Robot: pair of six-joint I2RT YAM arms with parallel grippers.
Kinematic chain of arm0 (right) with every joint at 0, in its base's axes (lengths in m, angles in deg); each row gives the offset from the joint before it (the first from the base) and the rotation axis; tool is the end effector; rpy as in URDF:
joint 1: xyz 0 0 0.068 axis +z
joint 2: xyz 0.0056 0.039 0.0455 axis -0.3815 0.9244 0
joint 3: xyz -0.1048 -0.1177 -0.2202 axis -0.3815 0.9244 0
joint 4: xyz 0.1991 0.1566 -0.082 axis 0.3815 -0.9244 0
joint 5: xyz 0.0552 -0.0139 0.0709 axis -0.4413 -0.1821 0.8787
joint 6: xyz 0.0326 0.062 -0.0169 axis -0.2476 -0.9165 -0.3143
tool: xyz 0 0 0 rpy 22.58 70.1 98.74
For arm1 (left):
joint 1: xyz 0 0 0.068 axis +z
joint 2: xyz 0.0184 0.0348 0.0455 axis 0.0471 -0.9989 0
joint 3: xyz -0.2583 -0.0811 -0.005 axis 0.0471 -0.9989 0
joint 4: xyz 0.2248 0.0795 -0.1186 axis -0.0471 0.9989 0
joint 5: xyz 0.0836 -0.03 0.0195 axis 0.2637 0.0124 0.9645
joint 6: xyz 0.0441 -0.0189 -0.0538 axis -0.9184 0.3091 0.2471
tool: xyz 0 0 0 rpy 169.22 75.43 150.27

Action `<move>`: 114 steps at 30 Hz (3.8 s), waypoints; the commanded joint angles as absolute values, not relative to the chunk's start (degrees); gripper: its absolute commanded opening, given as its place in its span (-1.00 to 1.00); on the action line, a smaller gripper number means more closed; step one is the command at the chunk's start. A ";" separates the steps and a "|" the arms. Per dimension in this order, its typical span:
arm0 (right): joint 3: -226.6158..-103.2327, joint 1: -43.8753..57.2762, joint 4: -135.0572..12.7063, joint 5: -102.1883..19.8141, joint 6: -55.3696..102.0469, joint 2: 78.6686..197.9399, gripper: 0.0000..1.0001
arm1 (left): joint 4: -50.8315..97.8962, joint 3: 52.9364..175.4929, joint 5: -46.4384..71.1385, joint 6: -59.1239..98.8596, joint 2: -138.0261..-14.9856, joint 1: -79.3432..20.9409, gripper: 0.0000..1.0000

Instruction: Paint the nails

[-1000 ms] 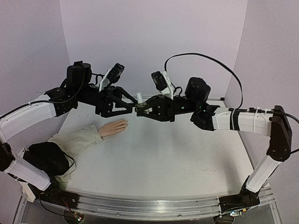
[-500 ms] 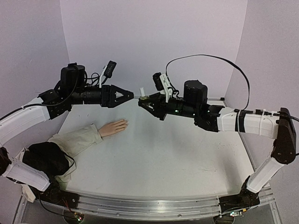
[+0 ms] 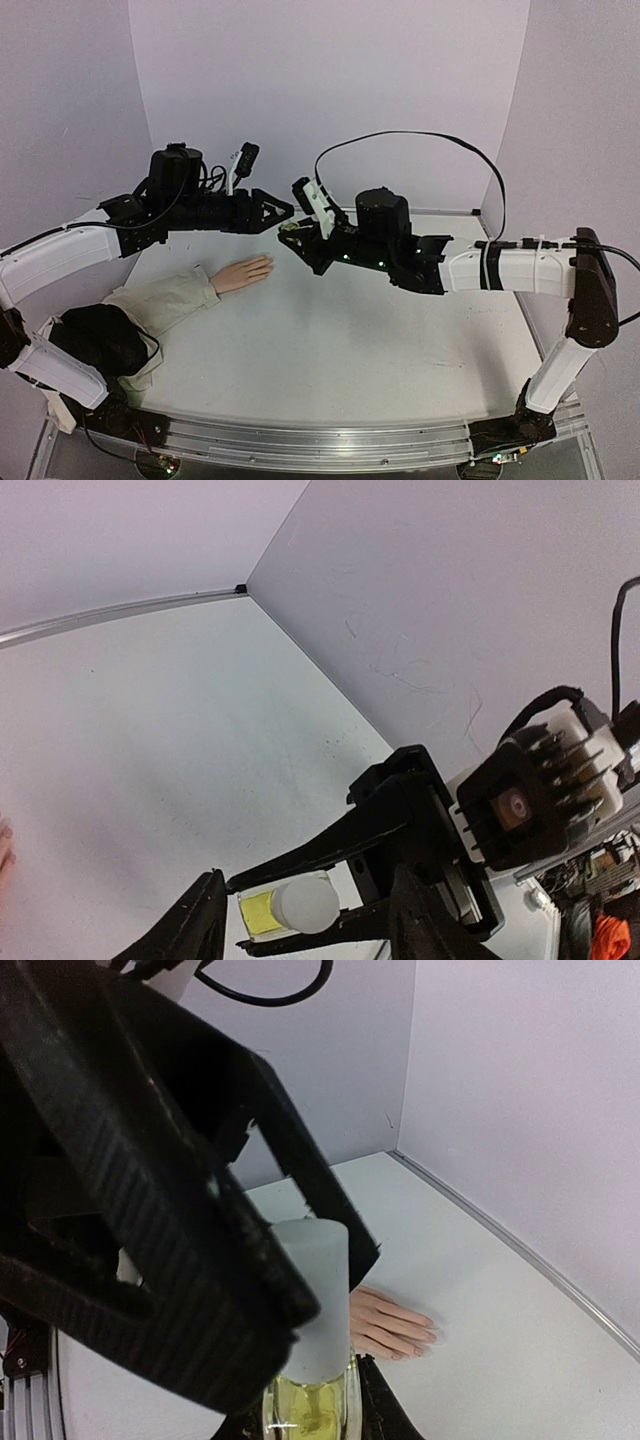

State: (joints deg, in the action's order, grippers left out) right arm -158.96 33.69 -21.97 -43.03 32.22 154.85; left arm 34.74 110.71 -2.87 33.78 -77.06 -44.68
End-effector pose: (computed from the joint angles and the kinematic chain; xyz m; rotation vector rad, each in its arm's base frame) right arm 0.2374 0.3644 0.3334 -0.7753 1.2130 0.8520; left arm 0.2337 -0.2423 0.3590 0.5903 1.9210 -1.1683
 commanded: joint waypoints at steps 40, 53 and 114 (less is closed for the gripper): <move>-159.43 26.94 6.65 7.91 2.98 148.71 -1.00 | 33.19 111.27 -44.57 13.80 -73.56 -46.21 -0.44; -154.98 27.41 -16.80 -22.03 25.20 144.91 -1.00 | 33.78 109.87 -10.09 23.66 -68.08 -44.88 0.62; -161.16 27.86 -23.70 -2.67 26.84 145.43 -1.00 | 34.72 113.66 -38.24 14.32 -72.88 -42.40 0.14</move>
